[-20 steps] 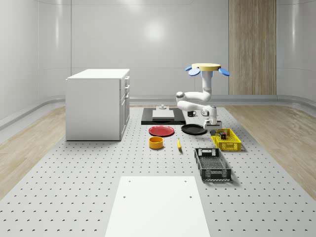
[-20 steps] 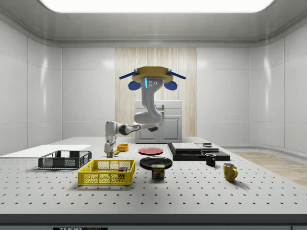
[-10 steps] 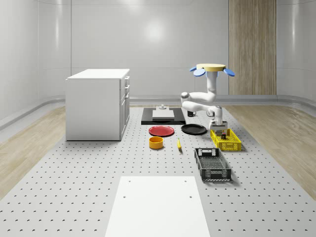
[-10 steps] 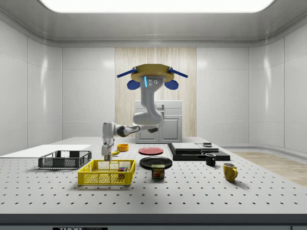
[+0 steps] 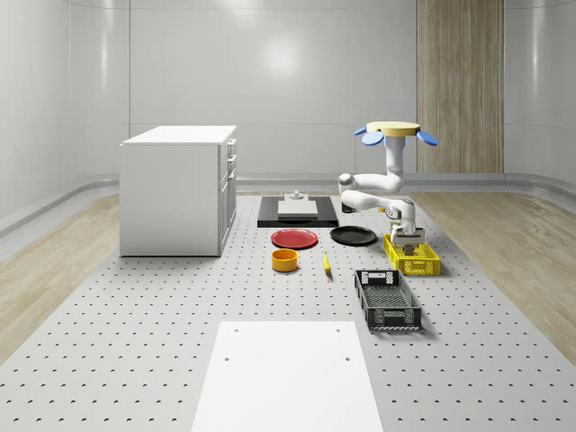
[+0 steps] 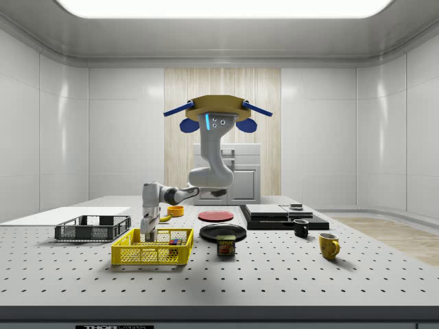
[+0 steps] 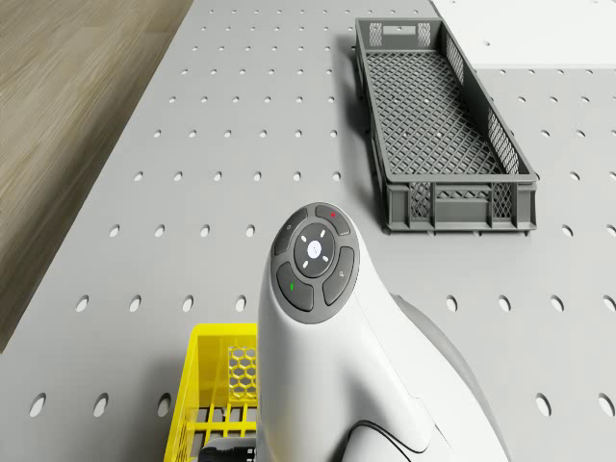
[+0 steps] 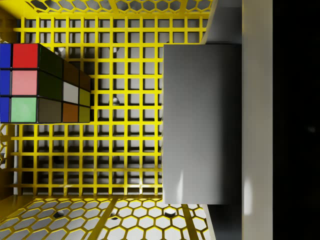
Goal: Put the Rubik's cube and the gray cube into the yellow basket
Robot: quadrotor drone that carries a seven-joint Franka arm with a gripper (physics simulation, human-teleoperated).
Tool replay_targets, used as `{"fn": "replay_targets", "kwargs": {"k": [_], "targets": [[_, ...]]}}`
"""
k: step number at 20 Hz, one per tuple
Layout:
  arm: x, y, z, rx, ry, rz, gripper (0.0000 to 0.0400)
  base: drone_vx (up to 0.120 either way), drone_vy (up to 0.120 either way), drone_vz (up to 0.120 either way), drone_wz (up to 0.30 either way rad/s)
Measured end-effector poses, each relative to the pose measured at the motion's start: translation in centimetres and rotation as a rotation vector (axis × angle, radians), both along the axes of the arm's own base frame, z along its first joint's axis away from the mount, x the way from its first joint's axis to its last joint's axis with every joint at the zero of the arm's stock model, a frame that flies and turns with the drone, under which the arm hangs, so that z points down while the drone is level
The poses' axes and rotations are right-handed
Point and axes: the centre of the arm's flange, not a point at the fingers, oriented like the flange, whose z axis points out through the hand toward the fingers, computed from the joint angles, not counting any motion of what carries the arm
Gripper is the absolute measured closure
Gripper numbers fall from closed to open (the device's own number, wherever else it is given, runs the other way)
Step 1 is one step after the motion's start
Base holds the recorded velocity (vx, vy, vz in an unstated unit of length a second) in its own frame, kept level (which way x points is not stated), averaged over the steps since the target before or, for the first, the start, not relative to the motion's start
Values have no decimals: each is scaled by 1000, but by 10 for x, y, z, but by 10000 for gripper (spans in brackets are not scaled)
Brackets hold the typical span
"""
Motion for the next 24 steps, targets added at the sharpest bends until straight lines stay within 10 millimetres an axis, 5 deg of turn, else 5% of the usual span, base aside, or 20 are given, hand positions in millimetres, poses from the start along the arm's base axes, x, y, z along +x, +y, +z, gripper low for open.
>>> {"fn": "replay_targets", "kwargs": {"k": [10, 15, 24], "targets": [[0, 0, 0, 0, 0, 0, 149, 0, 48, -44, 0], [0, 0, -1, 0, 0, 0, 43, 0, 0, 0, 0], [0, 0, -25, 0, 0, 0, 5, 0, 0, 0, 0]]}}
